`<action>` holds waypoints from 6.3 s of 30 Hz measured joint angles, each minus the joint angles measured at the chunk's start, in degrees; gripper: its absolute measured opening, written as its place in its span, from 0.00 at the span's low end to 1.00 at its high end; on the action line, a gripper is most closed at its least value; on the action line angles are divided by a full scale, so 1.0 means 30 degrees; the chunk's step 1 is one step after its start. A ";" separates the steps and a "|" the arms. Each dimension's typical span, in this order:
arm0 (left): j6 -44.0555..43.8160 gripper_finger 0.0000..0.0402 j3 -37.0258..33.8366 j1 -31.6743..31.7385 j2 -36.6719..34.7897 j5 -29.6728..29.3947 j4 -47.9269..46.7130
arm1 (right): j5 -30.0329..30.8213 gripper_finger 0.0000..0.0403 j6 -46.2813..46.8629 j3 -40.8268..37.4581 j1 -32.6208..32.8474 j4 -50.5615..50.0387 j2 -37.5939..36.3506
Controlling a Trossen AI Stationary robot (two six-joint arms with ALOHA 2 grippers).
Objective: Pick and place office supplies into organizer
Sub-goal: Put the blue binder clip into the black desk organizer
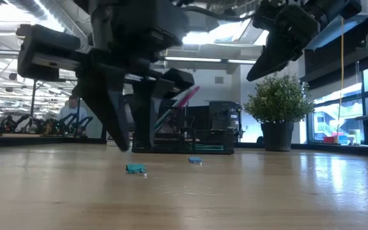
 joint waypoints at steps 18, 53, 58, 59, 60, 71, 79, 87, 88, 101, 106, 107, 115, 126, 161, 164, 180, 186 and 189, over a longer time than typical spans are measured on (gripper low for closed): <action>0.3231 0.30 0.1785 -0.0044 0.1044 -0.0101 -0.1982 | -0.0007 0.26 0.0933 0.0000 0.0015 -0.0787 0.0000; 0.1319 0.30 0.1887 -0.0270 0.2677 0.0916 -0.1375 | 0.0000 0.26 0.0835 0.0000 0.0015 -0.0860 0.0000; 0.1023 0.30 0.1858 -0.0277 0.2758 0.0849 -0.1406 | 0.0000 0.26 0.0835 -0.0007 0.0015 -0.0874 0.0004; 0.1023 0.29 0.1856 -0.0277 0.2765 0.0815 -0.1406 | 0.0000 0.26 0.0835 0.0000 0.0015 -0.0874 0.0000; 0.1023 0.28 0.1850 -0.0277 0.2771 0.0802 -0.1406 | 0.0000 0.26 0.0835 -0.0002 0.0015 -0.0874 0.0000; 0.0973 0.15 0.1824 -0.0255 0.2793 0.0724 -0.1273 | -0.0002 0.26 0.0835 0.0000 0.0013 -0.0867 0.0000; -0.0087 0.14 0.1778 0.0058 0.2391 0.1059 -0.1336 | -0.0004 0.26 0.0835 0.0000 0.0011 -0.0860 0.0000; -0.3231 0.14 0.1728 0.1541 0.0250 -0.0684 -0.1583 | 0.0000 0.26 0.0893 0.0000 0.0007 -0.0779 0.0000; -0.3774 0.14 0.1716 0.1775 0.0102 -0.1206 -0.1648 | 0.0000 0.26 0.0886 0.0000 0.0007 -0.0780 0.0000; -0.8783 0.14 0.1727 0.4128 -0.0697 -1.0172 -0.3030 | 0.0000 0.26 0.0851 0.0000 0.0000 -0.0671 0.0003; -0.9495 0.14 0.1727 0.4631 -0.0697 -1.1753 -0.3107 | 0.0000 0.26 0.0850 -0.0002 0.0000 -0.0678 0.0005; -0.9519 0.14 0.1734 0.4737 -0.0704 -1.1802 -0.3229 | 0.0000 0.26 0.0845 0.0000 0.0000 -0.0678 0.0007; -0.9963 0.14 0.1569 0.5534 -0.0483 -1.1771 -0.3941 | 0.0000 0.26 0.0780 -0.0001 0.0000 -0.0688 0.0005; -1.0204 0.15 0.1260 0.6003 -0.0121 -1.1079 -0.4524 | 0.0007 0.26 0.0762 0.0000 0.0000 -0.0699 0.0005; -0.3247 0.28 0.1786 0.4451 -0.0070 -0.8020 -0.4430 | 0.0003 0.26 0.0820 0.0000 0.0000 -0.0736 0.0007; -0.2446 0.28 0.2003 0.4144 -0.0070 -0.9359 -0.4494 | 0.0007 0.26 0.0820 0.0000 0.0000 -0.0736 0.0000; 0.4034 0.27 0.5235 0.3022 -0.0070 -0.3933 -0.4235 | 0.0003 0.26 0.0835 0.0000 0.0007 -0.0736 0.0007; 1.0082 0.29 0.5205 0.2725 0.0188 -0.2857 -0.3766 | 0.0000 0.26 0.0842 0.0000 0.0007 -0.0729 0.0007; 1.0571 0.31 0.5227 0.2710 0.0640 -0.2194 -0.3160 | 0.0000 0.26 0.0842 -0.0006 0.0000 -0.0734 0.0007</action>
